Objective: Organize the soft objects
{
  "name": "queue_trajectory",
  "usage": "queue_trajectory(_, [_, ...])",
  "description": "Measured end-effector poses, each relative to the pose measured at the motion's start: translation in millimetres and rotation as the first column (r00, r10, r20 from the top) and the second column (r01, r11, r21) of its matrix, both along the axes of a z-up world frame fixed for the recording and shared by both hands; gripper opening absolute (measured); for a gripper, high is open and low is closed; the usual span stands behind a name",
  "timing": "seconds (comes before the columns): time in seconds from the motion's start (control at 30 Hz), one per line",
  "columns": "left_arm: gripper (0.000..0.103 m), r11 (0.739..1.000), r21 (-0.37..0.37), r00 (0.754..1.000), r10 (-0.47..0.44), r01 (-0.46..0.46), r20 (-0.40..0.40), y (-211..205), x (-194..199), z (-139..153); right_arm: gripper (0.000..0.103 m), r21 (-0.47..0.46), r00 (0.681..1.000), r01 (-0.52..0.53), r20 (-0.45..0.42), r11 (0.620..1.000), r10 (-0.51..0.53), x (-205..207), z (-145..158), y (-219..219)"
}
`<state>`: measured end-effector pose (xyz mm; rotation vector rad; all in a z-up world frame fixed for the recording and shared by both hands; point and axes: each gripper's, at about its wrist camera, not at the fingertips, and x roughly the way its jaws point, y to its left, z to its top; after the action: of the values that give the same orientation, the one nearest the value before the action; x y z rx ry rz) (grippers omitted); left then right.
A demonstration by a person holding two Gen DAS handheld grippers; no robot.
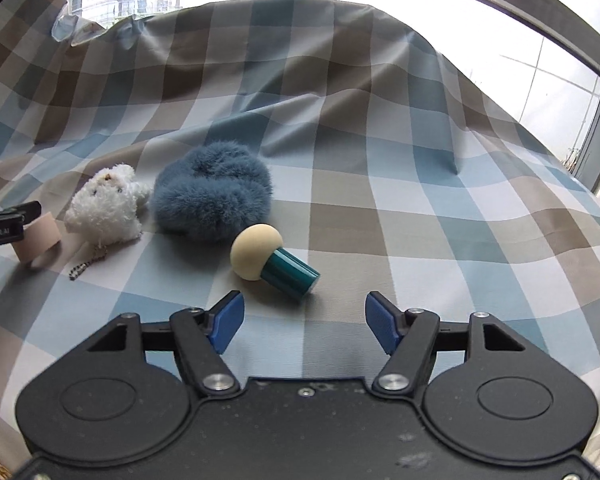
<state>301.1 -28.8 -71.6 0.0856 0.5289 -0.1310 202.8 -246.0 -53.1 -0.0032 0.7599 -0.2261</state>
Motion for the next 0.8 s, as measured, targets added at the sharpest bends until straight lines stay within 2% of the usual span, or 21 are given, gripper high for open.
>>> queue_trajectory(0.13, [0.085, 1.0, 0.0, 1.0, 0.001, -0.001, -0.001, 0, 0, 0, 0.069, 0.15, 0.997, 0.076, -0.015, 0.986, -0.075, 21, -5, 2])
queue_trajectory(0.2, [0.085, 1.0, 0.0, 1.0, 0.001, -0.001, -0.001, 0, 0, 0, 0.067, 0.225, 0.988, 0.157, -0.035, 0.962, -0.153, 34, -11, -1])
queue_trajectory(0.27, [0.085, 1.0, -0.002, 1.0, 0.002, -0.002, -0.002, 0, 0, 0, 0.057, 0.203, 0.978, 0.205, -0.015, 0.957, -0.206, 39, -13, 2])
queue_trajectory(0.47, [0.086, 1.0, -0.009, 1.0, -0.001, 0.001, -0.003, 1, 0, 0, 0.055, 0.148, 0.98, 0.17, 0.078, 0.974, -0.183, 33, -26, 7])
queue_trajectory(0.6, [0.086, 0.999, -0.026, 1.0, -0.027, 0.027, 0.007, 3, -3, 2, 0.055, 0.226, 0.971, 0.171, 0.125, 0.959, -0.202, 28, -29, -7])
queue_trajectory(0.8, [0.086, 0.997, -0.041, 0.997, -0.073, 0.073, -0.005, 2, -7, 14, 0.057, 0.199, 0.971, 0.165, 0.138, 0.966, -0.194, 30, -32, -2])
